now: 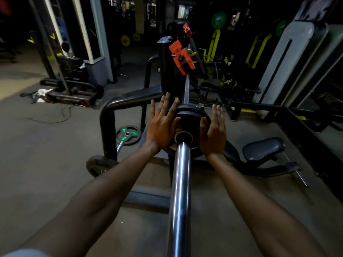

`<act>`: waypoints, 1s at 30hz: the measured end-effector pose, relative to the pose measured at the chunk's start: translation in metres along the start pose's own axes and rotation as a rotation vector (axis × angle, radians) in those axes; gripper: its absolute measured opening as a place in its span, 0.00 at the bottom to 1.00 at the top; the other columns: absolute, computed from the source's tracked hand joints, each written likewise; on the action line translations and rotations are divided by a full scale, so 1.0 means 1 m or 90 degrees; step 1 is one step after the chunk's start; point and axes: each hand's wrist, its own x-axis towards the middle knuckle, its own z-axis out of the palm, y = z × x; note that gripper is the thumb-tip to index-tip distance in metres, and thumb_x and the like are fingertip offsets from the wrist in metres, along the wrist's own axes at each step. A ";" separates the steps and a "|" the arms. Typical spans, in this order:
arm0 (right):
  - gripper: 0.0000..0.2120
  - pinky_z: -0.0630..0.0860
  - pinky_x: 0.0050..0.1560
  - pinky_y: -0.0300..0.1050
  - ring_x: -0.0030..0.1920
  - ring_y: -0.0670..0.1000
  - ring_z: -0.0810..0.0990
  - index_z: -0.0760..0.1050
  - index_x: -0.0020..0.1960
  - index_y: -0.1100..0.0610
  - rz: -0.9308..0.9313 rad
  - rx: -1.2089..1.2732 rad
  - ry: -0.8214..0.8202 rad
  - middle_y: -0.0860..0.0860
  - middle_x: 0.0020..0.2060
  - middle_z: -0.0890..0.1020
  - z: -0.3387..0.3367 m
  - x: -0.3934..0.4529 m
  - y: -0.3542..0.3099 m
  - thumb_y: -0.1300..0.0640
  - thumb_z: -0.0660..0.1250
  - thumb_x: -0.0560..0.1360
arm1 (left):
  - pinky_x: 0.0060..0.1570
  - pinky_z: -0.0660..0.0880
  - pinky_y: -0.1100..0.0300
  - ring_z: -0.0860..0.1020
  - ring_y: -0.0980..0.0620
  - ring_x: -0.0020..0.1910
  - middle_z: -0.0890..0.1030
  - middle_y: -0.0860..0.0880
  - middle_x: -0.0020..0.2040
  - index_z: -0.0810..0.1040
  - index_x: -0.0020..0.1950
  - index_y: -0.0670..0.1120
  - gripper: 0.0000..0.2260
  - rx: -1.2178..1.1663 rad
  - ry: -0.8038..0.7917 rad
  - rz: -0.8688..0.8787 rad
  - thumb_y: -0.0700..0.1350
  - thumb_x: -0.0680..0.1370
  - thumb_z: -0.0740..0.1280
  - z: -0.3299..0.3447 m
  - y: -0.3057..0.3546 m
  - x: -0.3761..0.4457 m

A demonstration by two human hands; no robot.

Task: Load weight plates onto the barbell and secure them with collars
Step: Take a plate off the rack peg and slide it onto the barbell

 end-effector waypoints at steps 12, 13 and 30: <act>0.28 0.72 0.48 0.42 0.51 0.53 0.83 0.74 0.66 0.52 -0.044 0.091 -0.089 0.52 0.55 0.84 0.000 0.016 0.006 0.34 0.49 0.83 | 0.56 0.80 0.46 0.79 0.49 0.57 0.76 0.44 0.65 0.63 0.79 0.49 0.22 -0.118 -0.061 -0.105 0.58 0.88 0.53 -0.010 0.009 -0.005; 0.28 0.70 0.49 0.42 0.51 0.54 0.83 0.74 0.66 0.53 -0.040 0.089 -0.098 0.53 0.55 0.83 -0.002 0.016 0.004 0.34 0.49 0.83 | 0.57 0.80 0.46 0.79 0.50 0.58 0.76 0.45 0.65 0.63 0.79 0.50 0.22 -0.115 -0.069 -0.105 0.58 0.88 0.53 -0.013 0.011 -0.005; 0.21 0.78 0.55 0.54 0.58 0.55 0.81 0.76 0.63 0.49 -0.272 -0.118 -0.459 0.52 0.58 0.80 0.071 0.047 -0.209 0.35 0.58 0.82 | 0.53 0.79 0.52 0.79 0.49 0.54 0.80 0.46 0.58 0.79 0.63 0.47 0.19 0.026 -0.063 -0.259 0.59 0.86 0.59 -0.150 -0.104 -0.069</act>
